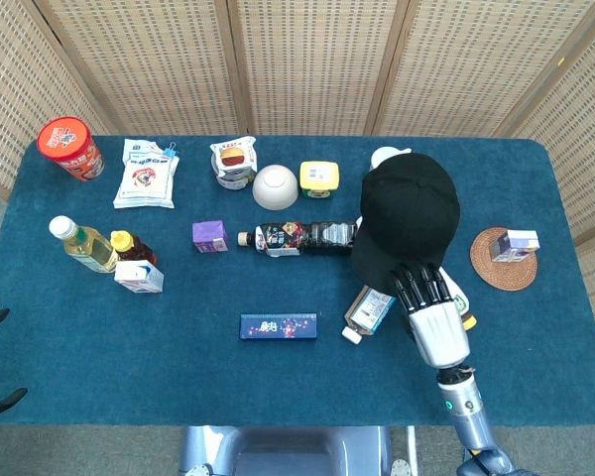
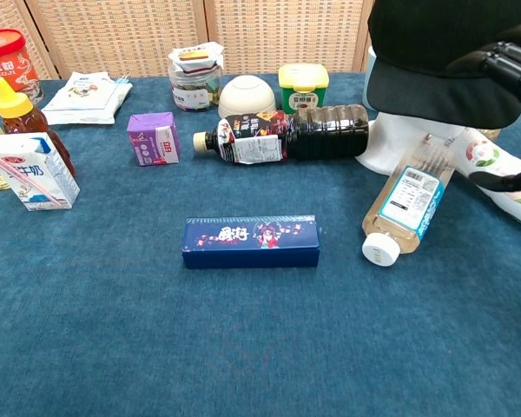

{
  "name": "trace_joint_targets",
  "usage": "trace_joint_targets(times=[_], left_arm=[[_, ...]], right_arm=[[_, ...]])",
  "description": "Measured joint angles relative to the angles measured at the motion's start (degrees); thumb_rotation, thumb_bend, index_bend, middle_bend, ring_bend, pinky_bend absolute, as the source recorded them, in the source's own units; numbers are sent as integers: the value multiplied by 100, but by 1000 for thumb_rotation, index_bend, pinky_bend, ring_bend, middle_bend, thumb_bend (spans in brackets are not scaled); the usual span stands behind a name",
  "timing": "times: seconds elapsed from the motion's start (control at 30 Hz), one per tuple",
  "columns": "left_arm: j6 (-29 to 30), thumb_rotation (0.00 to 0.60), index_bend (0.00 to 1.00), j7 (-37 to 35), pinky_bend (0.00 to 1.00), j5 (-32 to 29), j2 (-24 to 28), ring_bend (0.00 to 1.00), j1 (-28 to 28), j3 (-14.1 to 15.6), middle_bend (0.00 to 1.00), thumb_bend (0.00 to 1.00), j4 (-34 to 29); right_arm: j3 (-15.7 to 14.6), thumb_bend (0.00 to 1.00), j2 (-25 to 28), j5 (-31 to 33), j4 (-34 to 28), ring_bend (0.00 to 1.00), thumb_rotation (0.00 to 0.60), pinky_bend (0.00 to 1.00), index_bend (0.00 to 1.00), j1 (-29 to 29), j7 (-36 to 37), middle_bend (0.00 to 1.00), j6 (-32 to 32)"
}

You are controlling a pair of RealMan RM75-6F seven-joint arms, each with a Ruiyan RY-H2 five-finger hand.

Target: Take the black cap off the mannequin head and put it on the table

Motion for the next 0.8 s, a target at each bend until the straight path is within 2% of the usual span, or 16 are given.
trace_joint_targets(times=[0.27, 0.5, 0.67, 0.8], left_arm=[[-139, 600, 0, 103, 0, -34, 35, 0, -46, 22, 0, 31, -90], [-202, 600, 0, 119, 0, -70, 63, 0, -65, 27, 0, 31, -124], [-236, 600, 0, 132, 0, -47, 79, 0, -79, 47, 0, 32, -139], [-232, 600, 0, 138, 0, -51, 81, 0, -76, 48, 0, 33, -150]], right_arm=[[163, 31, -369, -3, 703, 182, 600, 274, 244, 328, 132, 278, 375], [200, 67, -792, 46, 1703, 244, 600, 377, 265, 592, 317, 302, 612], [205, 144, -1042, 150, 2246, 301, 600, 458, 294, 774, 463, 325, 717], [184, 325, -1195, 230, 2587, 337, 600, 508, 326, 870, 609, 340, 850]])
